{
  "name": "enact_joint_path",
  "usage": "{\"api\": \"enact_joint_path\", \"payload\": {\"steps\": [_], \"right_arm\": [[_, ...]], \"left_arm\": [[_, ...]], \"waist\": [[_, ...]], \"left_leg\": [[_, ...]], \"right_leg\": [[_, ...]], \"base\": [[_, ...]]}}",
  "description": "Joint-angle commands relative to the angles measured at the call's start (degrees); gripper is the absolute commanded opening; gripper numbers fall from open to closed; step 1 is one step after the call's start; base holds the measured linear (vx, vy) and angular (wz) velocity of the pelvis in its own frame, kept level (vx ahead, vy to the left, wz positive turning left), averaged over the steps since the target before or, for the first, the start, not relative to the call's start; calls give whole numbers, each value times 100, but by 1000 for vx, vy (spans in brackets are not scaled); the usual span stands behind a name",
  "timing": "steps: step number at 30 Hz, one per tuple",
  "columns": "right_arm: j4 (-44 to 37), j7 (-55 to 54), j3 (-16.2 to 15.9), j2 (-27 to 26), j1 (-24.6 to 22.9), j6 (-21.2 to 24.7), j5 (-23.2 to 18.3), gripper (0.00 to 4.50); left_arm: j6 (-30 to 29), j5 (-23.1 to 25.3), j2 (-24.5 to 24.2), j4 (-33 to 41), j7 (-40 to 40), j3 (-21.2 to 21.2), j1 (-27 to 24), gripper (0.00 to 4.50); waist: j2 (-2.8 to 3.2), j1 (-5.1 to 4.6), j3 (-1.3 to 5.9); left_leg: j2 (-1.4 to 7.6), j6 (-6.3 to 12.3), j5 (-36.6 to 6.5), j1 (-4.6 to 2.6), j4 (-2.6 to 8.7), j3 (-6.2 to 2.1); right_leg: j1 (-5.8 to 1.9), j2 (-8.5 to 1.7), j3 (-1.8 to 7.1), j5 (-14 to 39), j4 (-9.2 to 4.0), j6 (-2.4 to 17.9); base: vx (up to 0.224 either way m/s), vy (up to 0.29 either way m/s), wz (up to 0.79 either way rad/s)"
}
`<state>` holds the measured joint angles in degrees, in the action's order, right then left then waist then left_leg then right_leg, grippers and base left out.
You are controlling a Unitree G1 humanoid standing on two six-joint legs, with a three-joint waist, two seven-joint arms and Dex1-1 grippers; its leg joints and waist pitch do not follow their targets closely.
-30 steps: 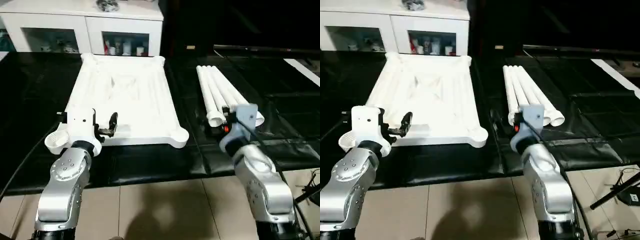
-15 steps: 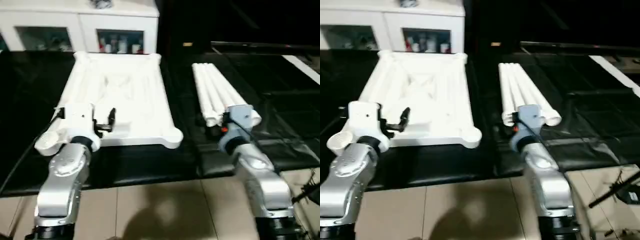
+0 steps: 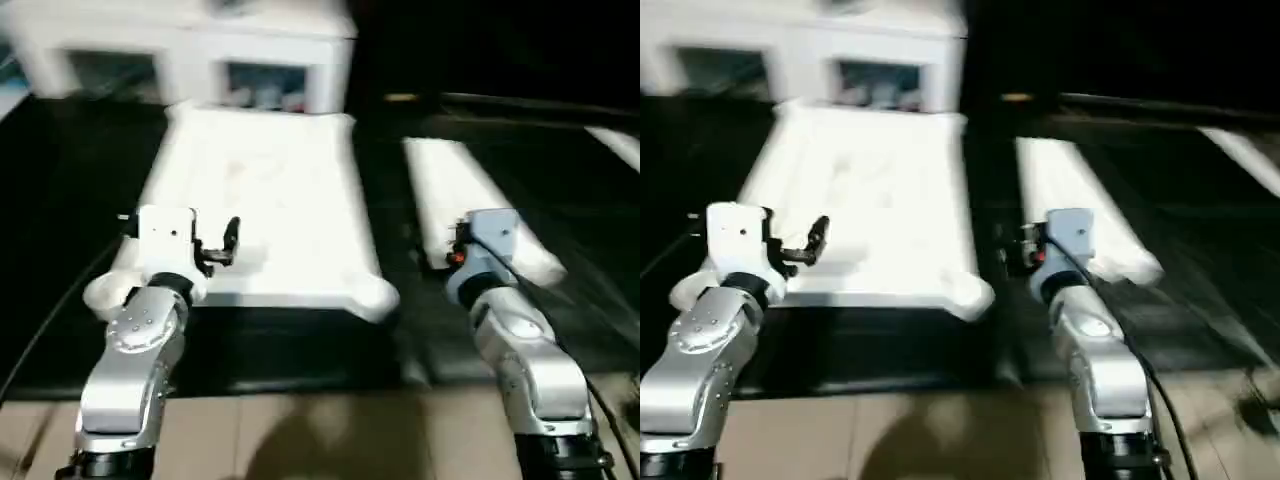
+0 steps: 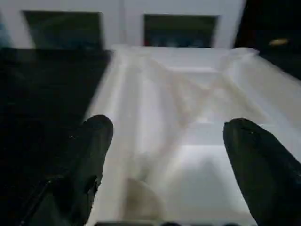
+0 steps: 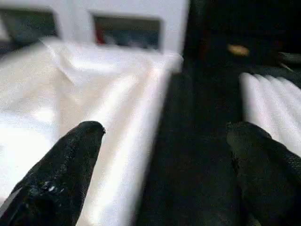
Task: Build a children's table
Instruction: Move to table
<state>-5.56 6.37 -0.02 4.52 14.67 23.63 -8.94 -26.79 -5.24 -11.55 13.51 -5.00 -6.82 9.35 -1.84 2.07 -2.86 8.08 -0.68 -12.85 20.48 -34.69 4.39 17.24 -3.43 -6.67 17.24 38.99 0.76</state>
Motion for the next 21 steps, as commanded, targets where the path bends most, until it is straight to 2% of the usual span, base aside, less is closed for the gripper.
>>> {"api": "enact_joint_path", "payload": {"steps": [1,2,3,4,5,6,7,8,9,10,11,12,13,14,15,16,17,18,19,20,21], "right_arm": [[14,56,206,163,-109,-131,11,450],[16,42,211,196,-102,-107,41,450],[18,24,215,217,-96,-89,65,450],[22,36,223,237,-86,-77,72,450],[24,54,238,250,-71,-68,63,450],[15,95,240,291,-43,17,47,450],[3,204,203,367,-25,76,36,450],[-16,332,169,439,-17,93,12,450],[-53,522,151,527,-11,136,-71,450],[-99,741,137,634,-3,250,-185,450],[-172,1058,104,796,-12,300,-323,450],[-186,1121,97,829,-14,310,-350,450],[-259,1380,69,1021,-30,386,-448,450],[-393,1810,44,1374,-71,470,-584,450],[-435,1959,39,1499,-86,503,-638,450],[-460,2048,36,1573,-95,523,-671,450],[-537,2341,22,1807,-132,550,-752,450],[-626,2702,4,2086,-174,613,-853,450],[-657,2826,-4,2179,-190,640,-884,450],[-716,3112,-48,2397,-238,641,-917,450],[-777,3383,-85,2589,-287,653,-957,450]], "left_arm": [[-10,-14,89,15,-45,167,99,421],[5,-19,94,2,-56,180,111,421],[15,-24,97,-7,-65,190,118,421],[22,-33,103,-7,-70,197,121,421],[70,-54,120,-16,-79,195,123,421],[30,-95,115,-3,-131,213,132,421],[-22,-147,87,13,-222,244,143,421],[-40,-154,38,25,-299,288,152,421],[-75,-181,-38,31,-431,348,172,421],[-82,-278,-105,39,-643,405,193,421],[-87,-318,-208,34,-879,487,229,421],[-90,-327,-227,32,-926,502,237,421],[-71,-397,-333,-12,-1209,605,299,421],[62,-424,-560,-150,-1749,875,445,421],[124,-434,-626,-219,-1964,971,504,421],[161,-440,-666,-260,-2091,1029,540,421],[290,-467,-783,-411,-2506,1207,661,421],[357,-576,-924,-581,-3019,1411,812,421],[342,-637,-971,-630,-3203,1476,862,421],[359,-663,-1106,-756,-3625,1662,958,421],[400,-647,-1235,-886,-3996,1839,1037,421]], "waist": [[185,-111,424],[107,-154,424],[5,-124,367],[-383,-73,407],[-395,176,380],[-372,192,379],[-321,191,366],[-234,103,332],[-234,103,332],[-121,3,391],[-97,-34,368],[-75,-36,356],[-65,-39,324],[-59,-41,310],[-42,-36,247],[-62,-42,225],[-56,-33,214],[-21,-11,191],[-53,-18,179],[-70,-20,177],[-31,-11,204]], "left_leg": [[990,2755,2478,-873,299,-508],[939,2725,2392,-768,383,-404],[645,2499,1831,-563,420,-121],[3,1755,534,-190,130,240],[-194,1070,-372,82,-236,250],[-82,805,-191,188,-256,113],[0,281,524,208,-52,46],[76,6,1032,204,162,53],[76,6,1032,204,162,53],[172,-79,1275,60,162,55],[240,-164,916,34,223,47],[284,-193,614,5,259,40],[335,-202,78,-48,282,90],[371,-192,-145,-61,309,94],[432,-192,-863,-126,357,165],[417,-174,-1075,-126,364,195],[419,-180,-1266,-141,368,232],[423,-209,-1530,-211,366,279],[444,-269,-1704,-202,385,307],[444,-290,-1685,-168,398,314],[453,-289,-1597,-145,405,311]], "right_leg": [[858,-165,277,191,282,-416],[853,-183,344,-85,297,-503],[777,-220,477,-656,-33,-368],[284,-392,867,-1130,-642,-329],[-30,-883,1330,-40,-911,-410],[-169,-1055,1353,-55,-879,-185],[-131,-839,1117,-977,-668,-99],[-18,-528,901,-1937,-538,-38],[-18,-528,901,-1937,-538,-38],[64,-346,806,-2894,-438,296],[61,-325,745,-2433,-484,621],[68,-337,720,-2006,-518,773],[125,-345,715,-1269,-595,1001],[130,-348,709,-925,-612,1079],[235,-360,712,48,-711,1167],[243,-361,715,391,-761,1142],[260,-370,726,755,-795,1093],[333,-388,749,1270,-857,997],[337,-398,748,1646,-874,902],[315,-409,743,1757,-884,846],[306,-436,746,1875,-888,706]], "base": [[139,-11,11],[87,-42,2],[87,-42,2],[57,-87,-3],[50,-108,2],[50,-108,2],[56,-105,-7],[39,-64,-16],[39,-64,-16],[0,0,0],[0,0,0],[0,0,0],[0,0,0],[0,0,0],[0,0,0],[-58,28,9],[0,0,0],[0,0,0],[0,0,0],[0,0,0],[0,0,0]]}}
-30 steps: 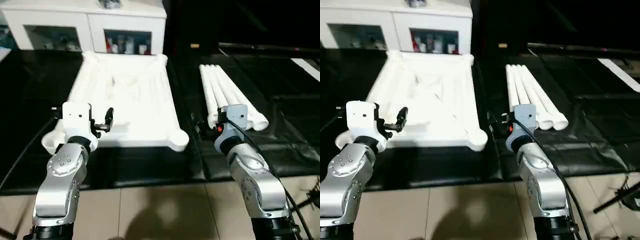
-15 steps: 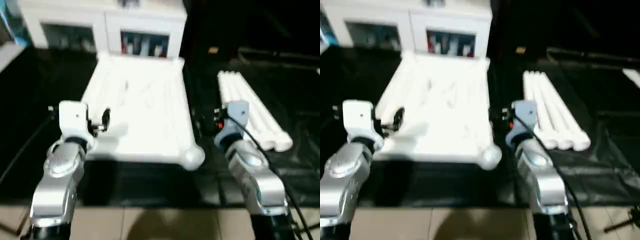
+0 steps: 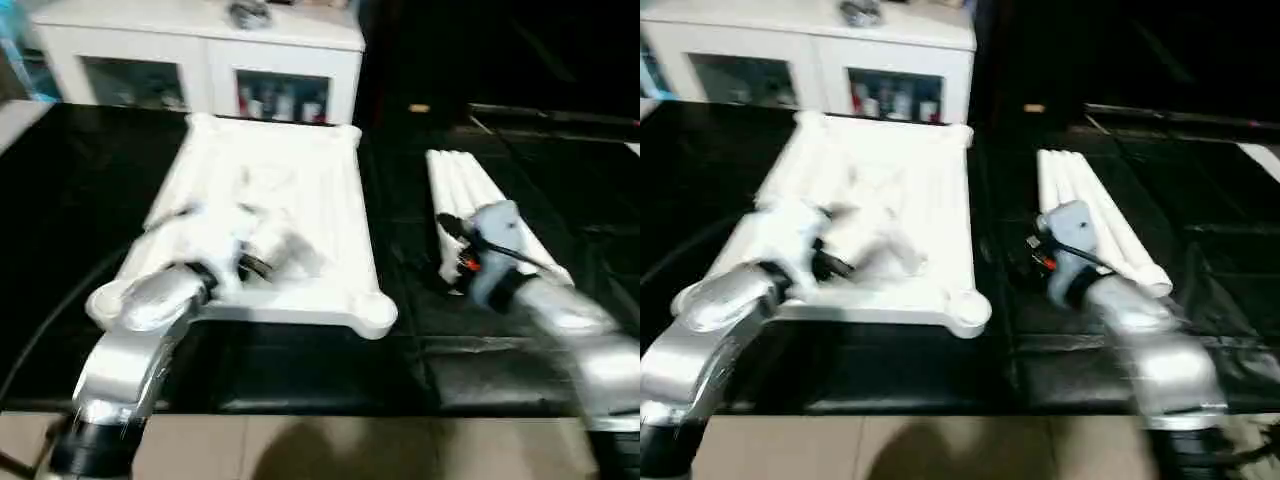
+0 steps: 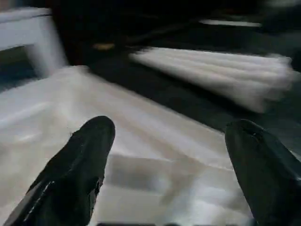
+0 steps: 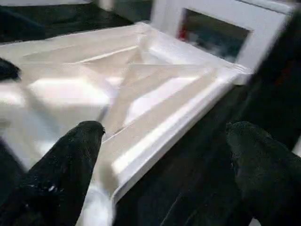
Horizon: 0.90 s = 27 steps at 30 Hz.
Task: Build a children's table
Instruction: Move to table, then move table base
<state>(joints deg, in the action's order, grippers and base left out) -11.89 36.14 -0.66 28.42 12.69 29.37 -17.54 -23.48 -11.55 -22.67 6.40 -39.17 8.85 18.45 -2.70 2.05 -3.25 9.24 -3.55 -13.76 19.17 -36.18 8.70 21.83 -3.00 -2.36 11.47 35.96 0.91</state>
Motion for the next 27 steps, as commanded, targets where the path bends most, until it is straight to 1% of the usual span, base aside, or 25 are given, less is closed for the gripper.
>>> {"api": "enact_joint_path", "payload": {"steps": [1,2,3,4,5,6,7,8,9,10,11,12,13,14,15,16,17,18,19,20,21,23,24,25,27], "right_arm": [[-152,442,-26,223,-95,82,-102,450],[-221,713,-51,412,-146,106,-147,450],[-262,833,-56,489,-168,131,-197,450],[-384,1175,-76,721,-232,220,-351,450],[-443,1327,-89,833,-263,273,-425,450],[-512,1517,-120,981,-311,304,-488,450],[-538,1580,-134,1039,-329,315,-513,450],[-600,1721,-165,1169,-372,384,-587,450],[-600,1721,-165,1169,-372,384,-587,450],[-661,1858,-206,1300,-425,455,-658,450],[-729,1954,-249,1394,-491,487,-673,450],[-739,1969,-255,1408,-501,489,-670,450],[-781,2017,-276,1450,-547,486,-657,450],[-808,2046,-281,1472,-579,482,-646,450],[-832,2058,-280,1487,-612,492,-638,450],[-856,2070,-285,1502,-642,520,-655,450],[-899,2122,-303,1553,-682,556,-703,450],[-904,2127,-305,1558,-686,558,-707,450],[-919,2149,-311,1578,-700,563,-721,450],[-963,2207,-387,1600,-733,592,-734,450],[-974,2221,-414,1605,-745,597,-731,450],[-998,2247,-470,1633,-768,607,-719,450],[-1013,2264,-493,1651,-783,606,-713,450],[-1032,2277,-513,1672,-805,604,-701,450],[-1068,2285,-522,1700,-844,596,-690,450]], "left_arm": [[75,-13,-141,-193,-626,295,138,421],[156,9,-267,-328,-1020,477,205,421],[148,10,-310,-405,-1187,544,253,421],[39,38,-408,-664,-1575,733,426,406],[-23,69,-451,-801,-1734,826,519,393],[-67,92,-483,-900,-1842,894,586,393],[-34,161,-503,-1026,-1904,961,658,393],[108,379,-516,-1419,-2028,1122,869,382],[108,379,-516,-1419,-2028,1122,869,373],[302,607,-486,-1973,-2186,1295,1150,373],[367,639,-468,-2353,-2433,1412,1347,353],[367,635,-468,-2405,-2474,1429,1375,353],[340,633,-470,-2551,-2582,1488,1460,348],[310,626,-474,-2608,-2638,1520,1498,339],[268,616,-471,-2708,-2736,1565,1567,339],[284,649,-447,-2841,-2775,1612,1649,328],[298,704,-394,-3055,-2782,1653,1771,318],[297,709,-388,-3074,-2780,1656,1782,312],[297,728,-368,-3131,-2764,1661,1812,295],[390,830,-282,-3363,-2664,1653,1900,295],[419,844,-257,-3419,-2656,1648,1919,284],[522,844,-216,-3513,-2702,1626,1953,263],[561,846,-197,-3569,-2739,1618,1978,256],[600,849,-187,-3601,-2770,1614,1997,249],[640,840,-188,-3617,-2849,1620,2024,239]], "waist": [[42,-15,251],[50,-18,256],[46,-18,255],[71,-23,272],[65,-15,283],[58,-7,295],[53,-17,296],[83,-4,308],[72,-5,320],[87,-2,330],[127,17,337],[127,17,337],[117,26,356],[125,29,362],[116,34,377],[155,34,386],[146,29,399],[157,42,403],[146,44,392],[164,53,378],[173,57,371],[173,80,364],[158,92,354],[145,101,351],[153,108,344]], "left_leg": [[335,18,-1432,6,556,-120],[338,57,-1296,40,558,-119],[335,77,-1245,47,557,-115],[333,91,-1178,47,545,-107],[329,152,-1072,43,539,-108],[338,199,-918,46,521,-94],[342,216,-809,85,524,-100],[333,256,-694,88,509,-94],[333,283,-651,64,497,-79],[332,318,-492,88,486,-80],[335,353,-410,69,479,-78],[335,353,-410,69,479,-78],[350,375,-276,94,480,-82],[361,375,-230,95,479,-83],[374,392,-141,97,473,-86],[373,433,-63,92,472,-86],[377,477,-29,85,457,-77],[379,503,-13,83,453,-78],[382,537,-18,99,454,-70],[383,532,-114,100,459,-66],[381,518,-193,99,459,-68],[399,448,-333,85,470,-69],[398,407,-403,85,475,-64],[397,378,-416,87,479,-64],[400,371,-395,87,483,-61]], "right_leg": [[-165,-475,317,2374,-582,681],[-183,-485,323,2241,-569,680],[-180,-488,323,2221,-573,691],[-186,-490,321,2155,-567,735],[-201,-474,322,2031,-556,749],[-203,-482,327,1780,-528,833],[-232,-498,325,1664,-516,890],[-232,-492,315,1577,-513,926],[-214,-479,313,1510,-524,945],[-239,-489,311,1280,-497,1040],[-232,-479,306,1128,-490,1085],[-232,-479,306,1128,-490,1085],[-272,-505,302,799,-445,1220],[-276,-511,297,669,-428,1272],[-289,-518,295,373,-389,1382],[-287,-514,286,135,-367,1492],[-290,-512,284,-78,-356,1590],[-295,-515,283,-165,-347,1632],[-301,-528,284,-220,-349,1685],[-300,-533,282,-116,-373,1704],[-304,-535,280,-11,-384,1699],[-308,-556,288,235,-410,1681],[-308,-553,292,379,-429,1647],[-312,-552,294,473,-430,1608],[-301,-553,294,579,-436,1561]], "base": [[0,0,0],[0,0,0],[0,0,0],[0,0,0],[0,0,0],[0,0,0],[0,0,0],[0,0,0],[0,0,0],[0,0,0],[0,0,0],[0,0,0],[0,0,0],[0,0,0],[0,0,0],[0,0,0],[0,0,0],[0,0,0],[0,0,0],[0,0,0],[0,0,0],[0,0,0],[0,0,0],[0,0,0],[0,0,0]]}}
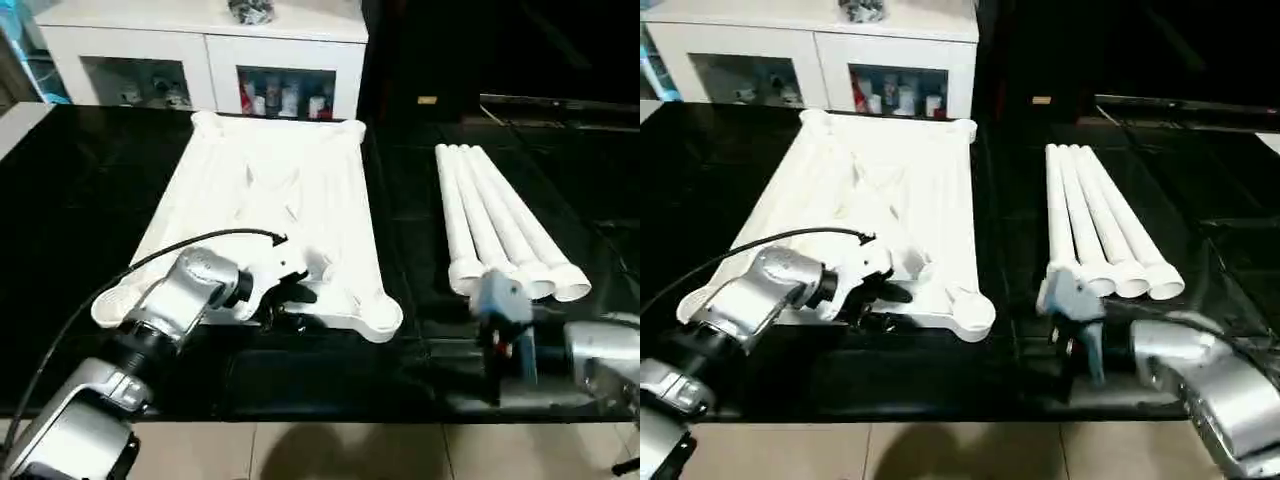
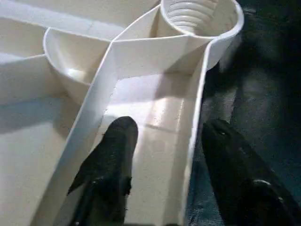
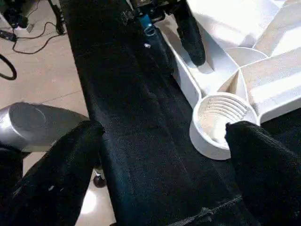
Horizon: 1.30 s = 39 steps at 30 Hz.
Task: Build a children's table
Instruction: Move table base
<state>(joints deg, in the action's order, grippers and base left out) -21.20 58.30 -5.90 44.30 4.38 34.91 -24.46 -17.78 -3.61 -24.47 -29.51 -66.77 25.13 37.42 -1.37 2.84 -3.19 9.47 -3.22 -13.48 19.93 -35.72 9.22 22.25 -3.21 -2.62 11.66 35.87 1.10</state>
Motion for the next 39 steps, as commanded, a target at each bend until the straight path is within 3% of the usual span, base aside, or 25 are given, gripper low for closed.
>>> {"api": "enact_joint_path", "payload": {"steps": [1,12,29,35,38,39], "right_arm": [[-142,70,4,114,-19,42,2,450],[-169,82,-56,174,-89,18,19,450],[154,74,-238,73,9,-192,202,450],[327,-41,-143,13,-4,-409,265,450],[399,-62,-112,-2,9,-443,285,450],[442,-52,-107,-11,26,-464,295,450]], "left_arm": [[80,43,-8,-29,-102,-4,134,228],[228,63,98,-100,-240,-20,205,153],[81,281,87,-194,-90,23,151,12],[-575,109,338,206,740,-443,-230,5],[-664,120,422,237,956,-515,-260,5],[-616,118,466,236,1008,-537,-271,5]], "waist": [[31,38,342],[27,82,357],[22,68,336],[-1,5,351],[2,-17,331],[-27,-29,324]], "left_leg": [[381,322,-436,5,436,-112],[400,333,-308,7,431,-77],[398,267,-472,7,448,-78],[395,355,-299,55,427,-84],[378,381,-470,43,429,-74],[371,391,-509,50,428,-77]], "right_leg": [[-341,-533,321,622,-428,1506],[-328,-540,315,416,-396,1515],[-313,-541,315,798,-444,1424],[-347,-549,304,423,-402,1561],[-332,-528,298,824,-459,1491],[-333,-532,300,1003,-473,1421]], "base": [[0,0,0],[0,0,0],[0,0,0],[0,0,0],[0,0,0],[0,0,0]]}}
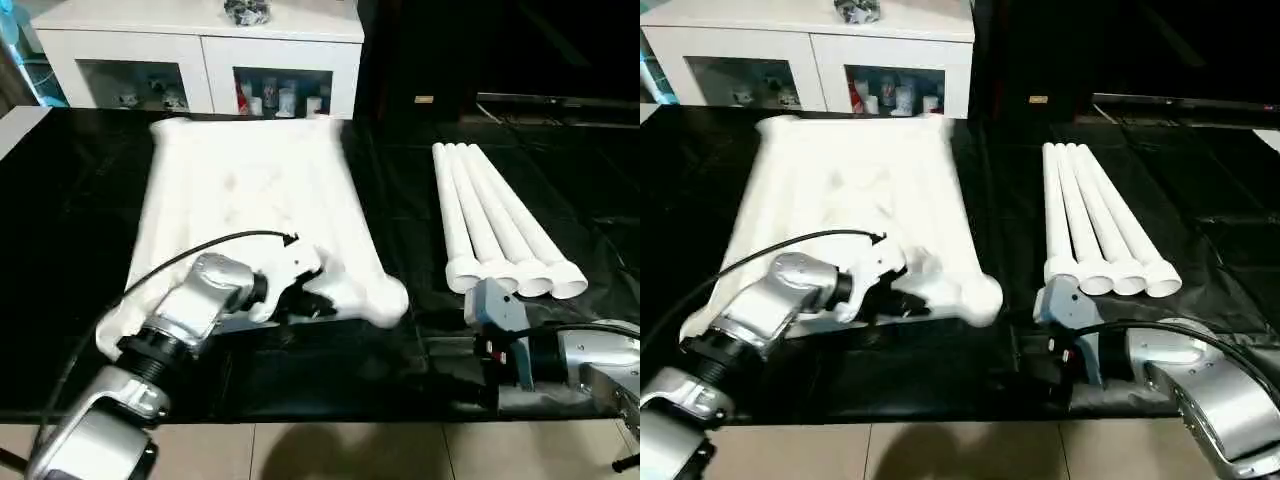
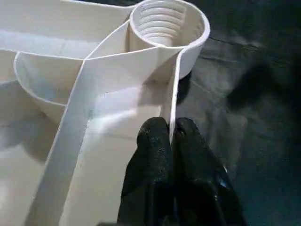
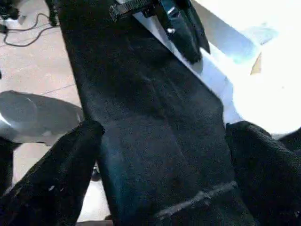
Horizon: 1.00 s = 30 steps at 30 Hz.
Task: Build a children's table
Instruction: Move table base
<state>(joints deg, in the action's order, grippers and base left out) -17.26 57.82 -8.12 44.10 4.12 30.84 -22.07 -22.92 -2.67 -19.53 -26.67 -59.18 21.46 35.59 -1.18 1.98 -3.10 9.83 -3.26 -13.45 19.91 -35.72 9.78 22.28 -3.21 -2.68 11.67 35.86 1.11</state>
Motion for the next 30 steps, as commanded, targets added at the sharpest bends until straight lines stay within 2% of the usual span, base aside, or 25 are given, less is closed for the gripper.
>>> {"api": "enact_joint_path", "payload": {"steps": [1,3,7,8,9,13,14,16,17,19,21,23,25,26,27,28,29,30], "right_arm": [[64,-1,117,6,61,-66,60,450],[124,12,119,-5,101,-93,73,450],[149,-26,116,-20,125,-133,71,450],[174,-55,126,-25,142,-160,69,450],[181,-61,128,-25,145,-167,70,450],[231,-114,169,-44,153,-219,109,450],[312,-327,262,-117,183,-241,194,450],[519,-895,487,-393,362,-459,392,450],[567,-948,603,-514,442,-298,202,450],[406,-887,895,-713,576,363,-543,450],[280,-1093,1019,-841,635,545,-721,450],[202,-1372,1129,-1016,703,574,-770,450],[158,-1742,1219,-1251,776,579,-735,450],[144,-1962,1260,-1405,817,600,-700,450],[132,-2308,1328,-1622,877,669,-625,450],[111,-2485,1351,-1732,912,720,-583,450],[81,-2698,1375,-1864,954,779,-522,450],[59,-2904,1357,-1961,993,815,-378,450]], "left_arm": [[-45,30,-13,-60,270,-175,-89,5],[325,56,37,-178,296,-176,-78,5],[587,158,-43,-297,289,-153,-77,5],[723,166,-98,-361,232,-172,-62,5],[766,167,-109,-370,216,-171,-60,5],[719,57,-187,-327,-37,-192,-62,5],[691,19,-213,-311,17,-281,-43,29],[697,-47,-257,-231,88,-393,-67,44],[653,-106,-270,-166,90,-454,-90,55],[405,-415,-289,250,100,-763,-240,58],[293,-596,-317,572,167,-962,-377,79],[267,-747,-332,898,244,-1144,-540,98],[223,-931,-303,1282,366,-1368,-745,112],[157,-1060,-273,1523,443,-1499,-875,127],[98,-1218,-214,1822,565,-1667,-1034,137],[17,-1332,-151,2017,686,-1799,-1130,140],[-90,-1474,-62,2262,850,-1969,-1249,141],[-113,-1500,81,2442,1184,-2173,-1335,146]], "waist": [[-36,51,315],[-32,43,319],[-29,51,331],[26,60,331],[5,52,328],[17,42,326],[33,39,327],[28,26,332],[32,18,342],[22,19,340],[55,48,347],[31,36,335],[52,39,329],[40,37,334],[-11,24,330],[9,24,332],[10,10,331],[5,3,332]], "left_leg": [[332,396,-510,55,429,-134],[331,425,-503,49,422,-133],[347,475,-395,48,428,-136],[347,464,-409,41,428,-140],[343,465,-433,46,430,-136],[347,400,-500,35,437,-134],[346,381,-475,34,438,-134],[340,347,-431,38,438,-131],[320,325,-393,37,426,-123],[330,387,-348,35,431,-123],[355,421,-247,33,423,-121],[350,414,-260,29,439,-110],[360,340,-284,22,449,-108],[358,316,-249,23,450,-106],[356,305,-252,28,455,-98],[364,273,-215,43,459,-104],[341,231,-197,26,453,-89],[335,217,-168,46,444,-79]], "right_leg": [[-337,-531,304,1062,-480,1390],[-317,-516,305,1122,-500,1330],[-313,-518,305,868,-465,1339],[-307,-525,306,852,-461,1362],[-306,-520,304,875,-480,1349],[-308,-521,307,910,-470,1375],[-301,-518,306,869,-462,1398],[-290,-521,304,828,-455,1418],[-311,-514,304,782,-449,1429],[-319,-510,306,669,-431,1510],[-315,-515,304,470,-395,1578],[-294,-499,292,480,-402,1580],[-282,-500,293,540,-400,1547],[-282,-505,297,505,-382,1545],[-284,-497,296,536,-387,1526],[-292,-522,303,515,-361,1542],[-271,-487,296,610,-381,1499],[-280,-476,309,554,-378,1475]], "base": [[0,0,0],[0,0,0],[0,0,0],[0,0,0],[0,0,0],[0,0,0],[0,0,0],[0,0,0],[0,0,0],[0,0,0],[0,0,0],[0,0,0],[0,0,0],[0,0,0],[0,0,0],[0,0,0],[0,0,0],[0,0,0]]}}
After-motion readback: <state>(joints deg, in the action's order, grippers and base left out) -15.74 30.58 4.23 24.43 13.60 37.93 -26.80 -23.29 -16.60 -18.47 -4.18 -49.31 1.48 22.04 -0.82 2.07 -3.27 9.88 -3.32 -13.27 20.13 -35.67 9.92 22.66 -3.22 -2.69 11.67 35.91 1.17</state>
